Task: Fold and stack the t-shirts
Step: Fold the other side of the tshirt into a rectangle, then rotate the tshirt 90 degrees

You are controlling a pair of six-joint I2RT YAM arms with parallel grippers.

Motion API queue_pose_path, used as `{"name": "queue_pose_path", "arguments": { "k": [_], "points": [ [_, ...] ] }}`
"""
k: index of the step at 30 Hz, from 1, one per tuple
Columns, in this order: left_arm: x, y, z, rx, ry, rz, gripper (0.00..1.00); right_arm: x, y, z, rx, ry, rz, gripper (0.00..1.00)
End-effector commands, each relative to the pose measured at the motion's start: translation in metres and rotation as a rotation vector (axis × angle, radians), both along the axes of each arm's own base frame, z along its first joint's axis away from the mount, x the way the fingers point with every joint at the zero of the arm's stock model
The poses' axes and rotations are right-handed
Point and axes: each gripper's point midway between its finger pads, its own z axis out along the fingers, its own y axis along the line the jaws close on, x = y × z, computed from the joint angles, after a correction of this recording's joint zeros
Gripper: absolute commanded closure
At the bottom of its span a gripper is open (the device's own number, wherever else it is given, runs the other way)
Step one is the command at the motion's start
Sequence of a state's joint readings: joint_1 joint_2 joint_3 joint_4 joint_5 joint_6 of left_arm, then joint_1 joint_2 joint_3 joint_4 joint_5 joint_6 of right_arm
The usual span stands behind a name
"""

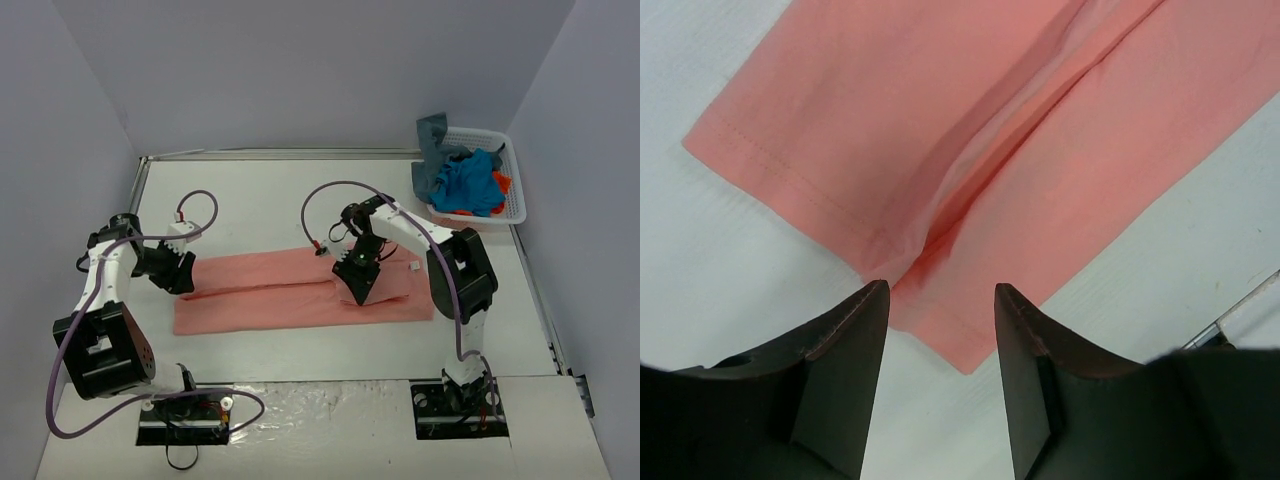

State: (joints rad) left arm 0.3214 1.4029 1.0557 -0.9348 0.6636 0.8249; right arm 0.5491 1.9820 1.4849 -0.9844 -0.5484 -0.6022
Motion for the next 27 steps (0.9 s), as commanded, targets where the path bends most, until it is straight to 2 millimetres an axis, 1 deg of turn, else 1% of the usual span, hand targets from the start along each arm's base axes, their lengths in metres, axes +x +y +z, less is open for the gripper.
{"name": "queue_pose_path", "arguments": {
  "k": [1, 3, 7, 10, 13, 17, 18, 20, 21, 22, 23, 24, 25, 27],
  "points": [
    [-0.003, -0.006, 0.009, -0.031, -0.028, -0.003, 0.55, -0.012, -0.008, 0.012, -0.017, 0.002, 0.009, 0.74],
    [-0.004, -0.006, 0.008, -0.029, -0.024, -0.002, 0.55, -0.014, -0.009, 0.011, -0.015, 0.005, 0.007, 0.73],
    [-0.002, -0.004, 0.010, -0.017, -0.035, -0.001, 0.55, -0.012, -0.008, 0.019, 0.003, -0.024, 0.002, 0.67],
    [0.000, -0.002, 0.013, -0.007, -0.040, -0.003, 0.55, -0.010, -0.012, 0.023, -0.002, -0.050, -0.010, 0.66],
    [0.001, 0.000, 0.011, 0.002, -0.034, -0.007, 0.55, -0.006, -0.022, 0.026, 0.001, -0.075, -0.043, 0.66],
    [0.001, -0.001, 0.002, -0.006, -0.013, -0.022, 0.55, 0.001, -0.045, 0.021, -0.045, -0.120, -0.116, 0.68],
    [0.001, -0.002, 0.000, -0.007, -0.010, -0.026, 0.55, -0.001, -0.054, 0.019, -0.060, -0.118, -0.141, 0.70],
    [0.003, -0.001, -0.008, -0.010, -0.001, -0.028, 0.55, 0.003, -0.060, 0.013, -0.078, -0.130, -0.171, 0.73],
    [0.004, -0.001, -0.011, -0.013, 0.009, -0.026, 0.55, 0.003, -0.069, 0.006, -0.115, -0.135, -0.191, 0.79],
    [0.006, -0.001, -0.013, -0.017, 0.006, -0.026, 0.55, 0.008, -0.071, 0.002, -0.123, -0.151, -0.206, 0.83],
    [0.007, -0.002, -0.013, -0.025, 0.008, -0.027, 0.55, 0.009, -0.074, -0.004, -0.140, -0.141, -0.215, 0.86],
    [0.007, -0.003, -0.015, -0.035, 0.016, -0.027, 0.55, 0.009, -0.077, -0.009, -0.156, -0.136, -0.222, 0.93],
    [0.008, -0.004, -0.015, -0.042, 0.016, -0.031, 0.55, 0.013, -0.079, -0.013, -0.162, -0.139, -0.236, 0.96],
    [0.010, -0.005, -0.014, -0.047, 0.008, -0.032, 0.55, 0.017, -0.082, -0.025, -0.189, -0.129, -0.243, 0.98]
  ]
}}
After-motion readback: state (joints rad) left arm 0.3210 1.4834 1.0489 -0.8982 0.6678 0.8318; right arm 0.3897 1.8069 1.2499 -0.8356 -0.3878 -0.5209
